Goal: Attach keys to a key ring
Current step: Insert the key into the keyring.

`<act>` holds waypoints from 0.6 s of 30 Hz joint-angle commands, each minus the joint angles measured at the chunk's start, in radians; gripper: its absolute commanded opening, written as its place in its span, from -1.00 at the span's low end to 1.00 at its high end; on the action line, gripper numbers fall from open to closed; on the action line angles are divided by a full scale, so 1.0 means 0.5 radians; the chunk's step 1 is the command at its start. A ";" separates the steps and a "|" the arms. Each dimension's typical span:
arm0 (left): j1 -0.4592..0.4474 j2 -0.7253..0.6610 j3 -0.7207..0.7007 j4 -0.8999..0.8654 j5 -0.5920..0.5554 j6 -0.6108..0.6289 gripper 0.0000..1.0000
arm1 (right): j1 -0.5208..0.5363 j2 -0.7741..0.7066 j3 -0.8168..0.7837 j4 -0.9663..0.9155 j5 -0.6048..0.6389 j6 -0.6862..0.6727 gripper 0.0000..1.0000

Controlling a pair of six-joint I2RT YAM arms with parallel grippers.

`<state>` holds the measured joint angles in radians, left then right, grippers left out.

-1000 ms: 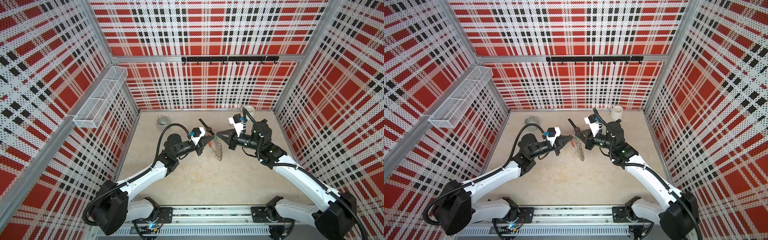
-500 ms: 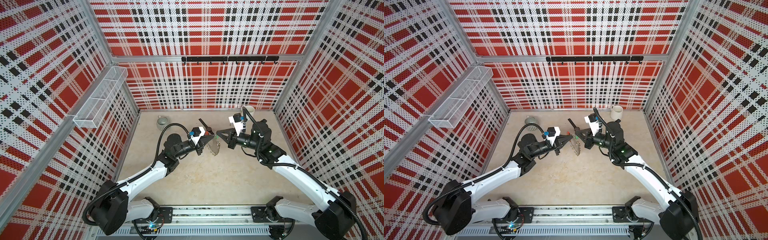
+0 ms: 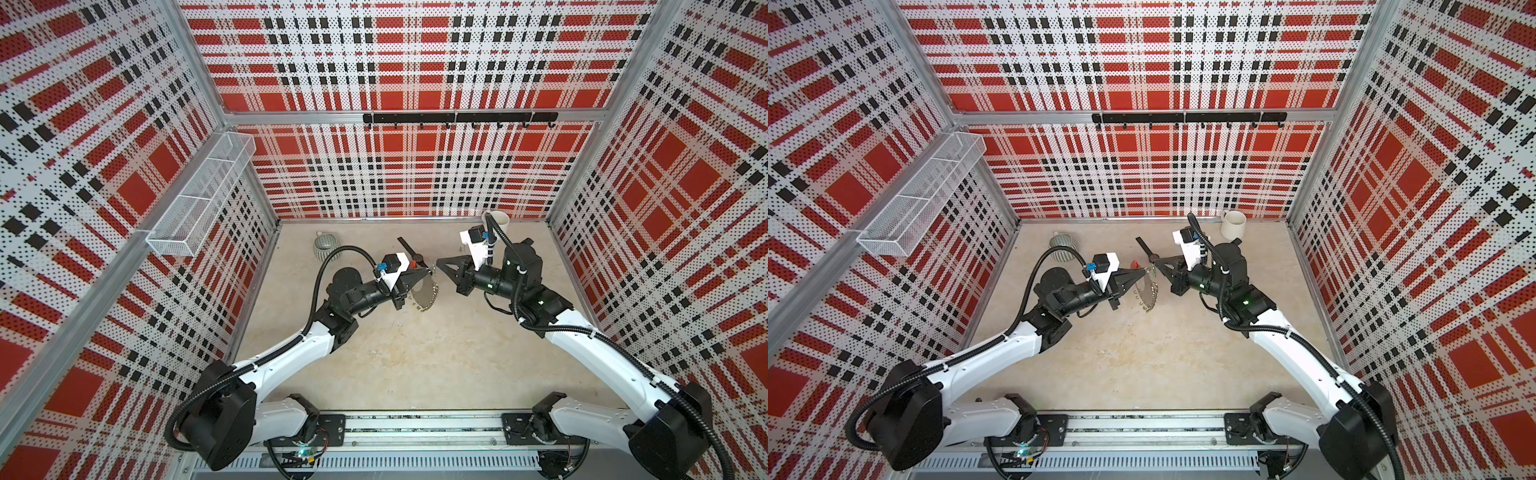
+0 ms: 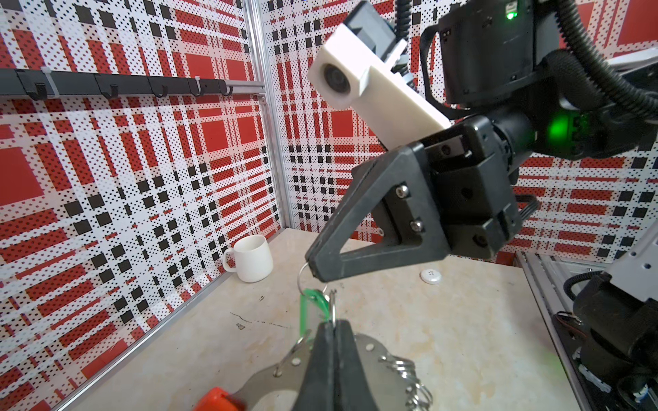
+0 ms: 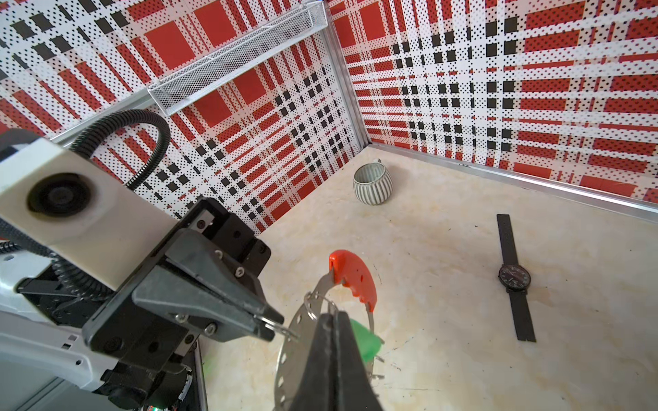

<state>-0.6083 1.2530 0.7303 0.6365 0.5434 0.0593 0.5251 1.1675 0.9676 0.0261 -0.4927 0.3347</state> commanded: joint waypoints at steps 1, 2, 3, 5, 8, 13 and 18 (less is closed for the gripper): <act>-0.002 0.007 0.015 0.149 -0.014 -0.054 -1.00 | -0.012 -0.068 0.000 0.000 -0.004 0.002 -1.00; -0.002 0.013 0.013 0.166 -0.024 -0.082 -1.00 | -0.013 -0.076 0.000 0.003 -0.016 0.005 -1.00; -0.004 0.021 0.012 0.181 -0.052 -0.128 -1.00 | -0.011 -0.087 0.004 0.009 -0.031 0.009 -1.00; -0.002 0.036 0.018 0.212 -0.116 -0.254 -1.00 | -0.013 -0.089 0.011 0.018 -0.070 0.031 -1.00; -0.001 0.075 0.041 0.240 -0.169 -0.419 -1.00 | -0.012 -0.067 0.028 0.050 -0.129 0.081 -1.00; -0.002 0.110 0.058 0.269 -0.149 -0.481 -1.00 | -0.011 -0.029 0.066 0.081 -0.145 0.153 -1.00; -0.002 0.091 0.042 0.307 -0.148 -0.474 -1.00 | -0.013 0.045 0.132 0.065 -0.171 0.175 -1.00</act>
<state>-0.6083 1.3102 0.7303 0.7158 0.4770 -0.1596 0.5251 1.1748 0.9977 0.0360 -0.5579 0.4076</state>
